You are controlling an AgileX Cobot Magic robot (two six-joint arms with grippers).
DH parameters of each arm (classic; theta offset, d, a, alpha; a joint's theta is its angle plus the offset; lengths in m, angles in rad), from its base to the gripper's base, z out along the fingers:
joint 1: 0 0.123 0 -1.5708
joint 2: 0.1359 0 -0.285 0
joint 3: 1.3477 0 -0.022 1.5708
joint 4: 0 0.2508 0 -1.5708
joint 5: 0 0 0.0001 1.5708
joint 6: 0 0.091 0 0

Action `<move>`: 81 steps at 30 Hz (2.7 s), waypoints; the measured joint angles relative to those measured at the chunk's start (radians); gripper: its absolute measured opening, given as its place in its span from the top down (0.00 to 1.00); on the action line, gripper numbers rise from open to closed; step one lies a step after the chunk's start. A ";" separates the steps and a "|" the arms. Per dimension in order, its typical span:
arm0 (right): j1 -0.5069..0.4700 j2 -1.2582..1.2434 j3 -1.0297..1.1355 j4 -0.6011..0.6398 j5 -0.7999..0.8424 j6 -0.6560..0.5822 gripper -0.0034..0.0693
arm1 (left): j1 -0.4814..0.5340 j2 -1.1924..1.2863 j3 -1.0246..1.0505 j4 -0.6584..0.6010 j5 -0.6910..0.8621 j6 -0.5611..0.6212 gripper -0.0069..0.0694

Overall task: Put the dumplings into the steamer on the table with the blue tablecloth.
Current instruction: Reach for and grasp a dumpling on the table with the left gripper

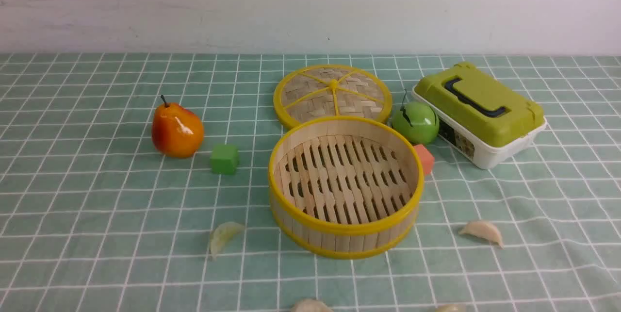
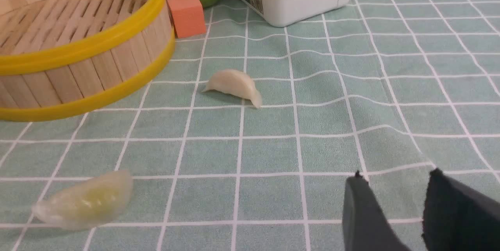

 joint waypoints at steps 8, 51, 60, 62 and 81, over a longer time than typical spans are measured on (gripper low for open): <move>0.000 0.000 0.000 0.000 0.000 0.000 0.62 | 0.000 0.000 0.000 0.000 0.000 0.000 0.60; 0.000 0.000 0.007 0.078 -0.094 0.076 0.62 | 0.000 0.000 0.000 -0.077 -0.084 -0.093 0.60; 0.000 0.000 0.007 0.724 -0.124 0.523 0.62 | 0.000 0.000 0.000 -0.864 -0.162 -0.649 0.60; 0.000 0.000 0.007 0.745 -0.132 0.523 0.62 | 0.000 0.000 0.000 -0.891 -0.151 -0.652 0.60; 0.000 0.403 -0.434 0.499 0.167 -0.175 0.98 | 0.000 0.504 -0.595 -0.436 0.417 0.115 0.93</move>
